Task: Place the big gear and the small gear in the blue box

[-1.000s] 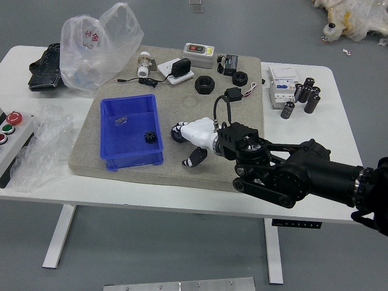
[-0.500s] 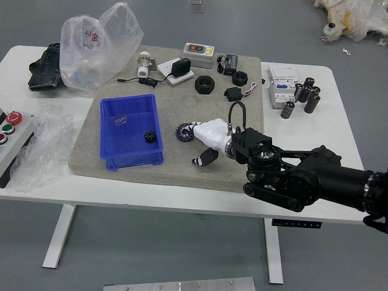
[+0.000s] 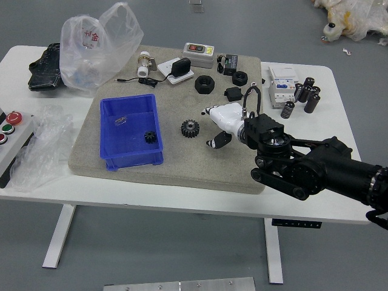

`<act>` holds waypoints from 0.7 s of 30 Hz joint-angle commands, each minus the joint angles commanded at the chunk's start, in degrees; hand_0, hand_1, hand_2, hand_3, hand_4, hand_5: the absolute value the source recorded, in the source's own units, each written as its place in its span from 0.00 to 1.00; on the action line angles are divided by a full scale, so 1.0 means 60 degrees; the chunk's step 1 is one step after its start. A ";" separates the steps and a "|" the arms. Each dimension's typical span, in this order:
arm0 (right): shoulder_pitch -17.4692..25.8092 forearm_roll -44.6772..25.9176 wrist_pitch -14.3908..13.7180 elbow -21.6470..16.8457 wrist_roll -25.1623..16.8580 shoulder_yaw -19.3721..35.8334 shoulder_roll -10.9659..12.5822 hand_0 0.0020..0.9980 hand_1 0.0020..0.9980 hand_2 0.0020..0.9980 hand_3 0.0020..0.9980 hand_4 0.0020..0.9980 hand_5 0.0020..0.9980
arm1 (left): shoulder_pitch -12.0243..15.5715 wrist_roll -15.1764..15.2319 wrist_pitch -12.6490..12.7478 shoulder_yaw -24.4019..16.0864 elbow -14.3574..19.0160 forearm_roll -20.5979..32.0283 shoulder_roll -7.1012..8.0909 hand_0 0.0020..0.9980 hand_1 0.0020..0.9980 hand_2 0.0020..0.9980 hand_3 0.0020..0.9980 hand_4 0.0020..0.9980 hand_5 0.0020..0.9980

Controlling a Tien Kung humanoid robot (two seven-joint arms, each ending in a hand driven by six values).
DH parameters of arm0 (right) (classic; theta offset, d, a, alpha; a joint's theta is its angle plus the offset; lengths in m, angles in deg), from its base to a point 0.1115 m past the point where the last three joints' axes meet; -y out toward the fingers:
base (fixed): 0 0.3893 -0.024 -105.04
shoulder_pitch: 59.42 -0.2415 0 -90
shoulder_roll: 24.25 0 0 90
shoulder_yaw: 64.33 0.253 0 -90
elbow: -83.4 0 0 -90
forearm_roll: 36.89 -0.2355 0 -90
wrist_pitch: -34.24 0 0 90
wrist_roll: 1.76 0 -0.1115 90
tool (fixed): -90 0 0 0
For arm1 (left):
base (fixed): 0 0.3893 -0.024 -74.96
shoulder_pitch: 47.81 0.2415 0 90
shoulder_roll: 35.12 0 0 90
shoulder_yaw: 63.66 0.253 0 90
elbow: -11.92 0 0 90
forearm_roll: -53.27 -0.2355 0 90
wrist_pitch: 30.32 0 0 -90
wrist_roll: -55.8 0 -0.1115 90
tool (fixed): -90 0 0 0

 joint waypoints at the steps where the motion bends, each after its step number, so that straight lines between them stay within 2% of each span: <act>1: -0.0061 -0.0049 -0.0001 0.0027 -0.0006 -0.0009 -0.0072 0.46 0.70 0.87 0.89 0.79 0.30 | -0.0004 -0.0009 -0.0002 -0.0013 0.0002 -0.0015 -0.0002 0.65 0.67 0.64 0.71 0.70 0.17; 7: -0.0461 -0.0667 -0.0002 0.0466 -0.0125 -0.0485 -0.0767 0.46 0.71 0.88 0.90 0.79 0.29 | -0.0042 -0.0038 -0.0015 -0.0066 0.0010 -0.0094 -0.0032 0.65 0.67 0.64 0.71 0.69 0.17; 8: -0.0521 -0.0811 -0.0007 0.0595 -0.0163 -0.0604 -0.0897 0.51 0.74 0.88 0.90 0.79 0.29 | -0.0050 -0.0039 -0.0018 -0.0069 0.0011 -0.0104 -0.0037 0.65 0.67 0.64 0.71 0.69 0.17; 10: -0.0635 -0.1096 0.0025 0.0873 -0.0245 -0.0811 -0.1150 0.51 0.74 0.88 0.90 0.79 0.29 | -0.0064 -0.0051 -0.0026 -0.0089 0.0013 -0.0138 -0.0044 0.65 0.67 0.64 0.71 0.69 0.17; 13: -0.0790 -0.1326 0.0296 0.1377 -0.0375 -0.0785 -0.1532 0.51 0.74 0.88 0.90 0.79 0.29 | -0.0077 -0.0086 -0.0040 -0.0141 0.0019 -0.0209 -0.0047 0.65 0.67 0.64 0.71 0.69 0.17; 14: -0.0823 -0.1355 0.0379 0.1523 -0.0405 -0.0731 -0.1559 0.61 0.79 0.89 0.91 0.79 0.28 | -0.0079 -0.0098 -0.0044 -0.0157 0.0021 -0.0231 -0.0047 0.65 0.67 0.64 0.71 0.69 0.17; 19: -0.0950 -0.1355 0.0819 0.2206 -0.0505 -0.0343 -0.1559 0.61 0.79 0.89 0.91 0.79 0.28 | -0.0109 -0.0142 -0.0058 -0.0223 0.0028 -0.0321 -0.0040 0.65 0.67 0.64 0.71 0.69 0.17; 20: -0.0965 -0.1326 0.0915 0.2316 -0.0513 -0.0246 -0.1559 0.66 0.81 0.89 0.91 0.79 0.28 | -0.0119 -0.0152 -0.0064 -0.0238 0.0029 -0.0344 -0.0039 0.65 0.67 0.64 0.71 0.69 0.17; 21: -0.0969 -0.1277 0.1054 0.2447 -0.0512 -0.0107 -0.1559 0.66 0.81 0.89 0.91 0.79 0.28 | -0.0133 -0.0153 -0.0066 -0.0239 0.0030 -0.0350 -0.0040 0.65 0.67 0.64 0.71 0.69 0.17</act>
